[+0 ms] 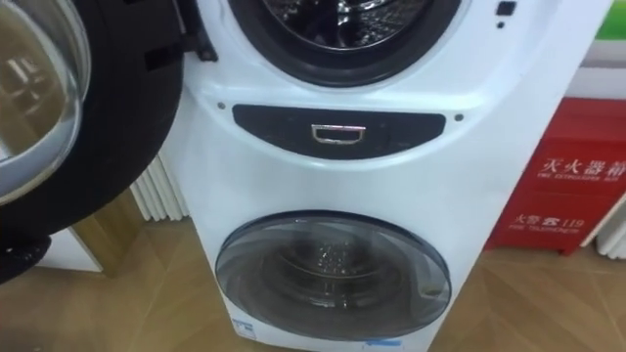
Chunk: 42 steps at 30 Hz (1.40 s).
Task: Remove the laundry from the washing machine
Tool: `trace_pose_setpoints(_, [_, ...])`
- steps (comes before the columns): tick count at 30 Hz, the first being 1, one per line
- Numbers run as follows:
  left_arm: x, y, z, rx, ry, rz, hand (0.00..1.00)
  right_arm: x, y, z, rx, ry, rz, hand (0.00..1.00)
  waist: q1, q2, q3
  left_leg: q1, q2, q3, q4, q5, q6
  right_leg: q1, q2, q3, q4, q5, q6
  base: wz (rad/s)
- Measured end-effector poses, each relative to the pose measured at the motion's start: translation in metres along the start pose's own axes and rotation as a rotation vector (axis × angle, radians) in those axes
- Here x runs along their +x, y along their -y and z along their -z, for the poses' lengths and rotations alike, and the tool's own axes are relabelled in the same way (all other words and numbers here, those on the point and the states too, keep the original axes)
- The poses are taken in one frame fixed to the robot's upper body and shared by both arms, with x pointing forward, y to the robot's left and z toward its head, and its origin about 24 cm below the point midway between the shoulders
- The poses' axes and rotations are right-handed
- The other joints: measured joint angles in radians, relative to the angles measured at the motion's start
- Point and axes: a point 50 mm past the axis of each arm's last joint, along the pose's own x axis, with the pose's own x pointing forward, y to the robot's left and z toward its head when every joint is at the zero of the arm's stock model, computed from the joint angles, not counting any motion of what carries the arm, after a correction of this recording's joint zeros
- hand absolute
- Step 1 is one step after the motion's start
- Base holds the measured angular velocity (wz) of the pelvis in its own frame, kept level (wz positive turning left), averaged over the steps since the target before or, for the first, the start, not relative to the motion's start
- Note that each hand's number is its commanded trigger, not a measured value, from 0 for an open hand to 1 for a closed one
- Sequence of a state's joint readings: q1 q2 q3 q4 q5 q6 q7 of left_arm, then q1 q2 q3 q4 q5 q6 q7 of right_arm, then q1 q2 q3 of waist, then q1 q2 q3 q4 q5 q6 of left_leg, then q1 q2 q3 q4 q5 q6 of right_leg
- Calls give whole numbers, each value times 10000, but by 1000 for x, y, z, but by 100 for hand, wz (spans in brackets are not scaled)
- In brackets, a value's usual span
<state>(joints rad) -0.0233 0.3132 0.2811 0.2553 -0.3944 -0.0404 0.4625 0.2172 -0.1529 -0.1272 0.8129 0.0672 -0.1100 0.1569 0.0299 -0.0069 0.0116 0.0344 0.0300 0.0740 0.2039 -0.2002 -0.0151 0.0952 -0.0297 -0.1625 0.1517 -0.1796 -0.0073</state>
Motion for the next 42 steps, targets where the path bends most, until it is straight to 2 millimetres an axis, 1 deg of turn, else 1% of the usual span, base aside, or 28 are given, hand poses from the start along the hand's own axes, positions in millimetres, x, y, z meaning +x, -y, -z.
trace_pose_setpoints(1, [-3,0,0,85,64,27,0,0,-2,0,-52,-10,-68,0,-12,-19,-9,-36,-6,-38,11,0,0,-10,-3,-29,-2,0,0,20])
trace_pose_setpoints(2, [-10,2,-1,127,195,224,0,0,-5,2,-159,-98,-226,0,-24,-79,-23,-135,-24,-128,37,1,2,-79,-17,-67,10,0,0,27])
trace_pose_setpoints(4, [-27,11,0,221,403,559,0,1,-12,5,-226,-265,-553,0,-5,-130,-5,-306,-70,-306,177,1,4,-132,-54,-55,-5,9,15,35])
trace_pose_setpoints(7, [-42,14,2,644,571,885,0,4,-21,6,-510,-449,-975,0,-6,-146,8,-348,-93,-448,202,-7,19,-93,-60,-87,-7,11,18,26])
trace_pose_setpoints(9, [-50,24,4,1182,810,1381,0,8,-26,7,-560,-661,-1261,0,-18,-140,28,-581,-158,-798,368,1,36,-95,-72,-34,-8,12,20,45])
trace_pose_setpoints(10, [-52,26,5,1297,866,1486,0,9,-27,6,-601,-688,-1335,0,-17,-142,33,-609,-167,-840,373,14,57,-95,-77,-11,-10,12,20,39])
trace_pose_setpoints(13, [-70,30,8,1391,874,1918,0,14,-34,-2,-668,-437,-1798,0,-20,-138,57,-693,-236,-961,370,55,118,-100,-124,-93,-23,8,27,17])
trace_pose_setpoints(16, [-81,31,12,2004,1055,2287,0,16,-37,-2,-545,-516,-2023,0,-17,-126,69,-747,-299,-1020,370,100,168,-112,-189,-116,-13,-10,62,13])
trace_pose_setpoints(17, [-85,34,14,2108,1055,2500,0,16,-38,-1,-423,-555,-2102,0,-16,-123,77,-757,-348,-1070,358,141,192,-107,-215,-114,-9,-6,71,13])
trace_pose_setpoints(21, [-92,41,18,2138,934,2890,0,15,-40,0,-191,-527,-2249,0,-18,-115,90,-755,-438,-1052,339,255,271,-94,-303,-130,-10,49,172,2])
trace_pose_setpoints(23, [-95,41,20,2394,1049,3003,0,16,-40,-1,-73,-476,-2226,0,-18,-123,109,-742,-456,-987,333,295,301,-93,-323,-24,-14,87,235,-8])
trace_pose_setpoints(24, [-98,40,22,2624,1166,3085,0,16,-40,-2,-22,-393,-2211,0,-21,-130,121,-732,-460,-926,338,305,316,-93,-339,-5,-18,102,261,-11])
trace_pose_setpoints(26, [-103,41,23,2804,1333,3303,0,15,-39,-2,80,-277,-2171,0,-27,-135,172,-742,-476,-915,338,325,334,-88,-354,9,-15,122,295,-4])
trace_pose_setpoints(28, [-108,43,26,2973,1432,3539,0,15,-39,-1,120,-274,-2137,0,-27,-147,176,-740,-491,-916,336,347,343,-88,-365,14,-13,133,313,0])
trace_pose_setpoints(29, [-112,43,28,3069,1488,3704,0,15,-38,2,122,-366,-2105,0,-27,-136,185,-732,-505,-921,320,374,349,-94,-368,65,-49,126,330,0])
trace_pose_setpoints(31, [-118,43,30,3294,1665,3943,0,14,-37,6,153,-573,-2041,0,-29,-164,176,-687,-526,-911,304,444,354,-91,-369,172,-97,112,373,-2])
trace_pose_setpoints(33, [-125,44,34,3453,1727,4240,0,13,-36,11,173,-770,-1967,0,-29,-162,189,-603,-532,-845,180,510,360,-93,-375,261,-123,133,396,-9])
trace_pose_setpoints(36, [-132,49,37,3449,1626,4696,0,12,-35,12,151,-809,-1891,0,-27,-118,216,-597,-523,-791,175,513,363,-116,-371,316,-123,151,397,-7])
trace_pose_setpoints(38, [-135,52,39,3521,1590,5084,0,13,-37,11,11,-760,-1950,0,-26,-117,212,-597,-515,-751,151,515,365,-144,-368,360,-123,162,386,-6])
trace_pose_setpoints(41, [-145,58,42,3822,1647,5977,0,13,-41,11,-249,-781,-2077,0,-50,-133,173,-599,-528,-742,159,523,376,-141,-376,370,-123,167,384,0])
trace_pose_setpoints(42, [-150,62,43,3835,1645,6381,0,14,-45,9,-364,-748,-2188,0,-167,-143,160,-599,-534,-755,167,522,377,-127,-377,375,-126,168,382,6])
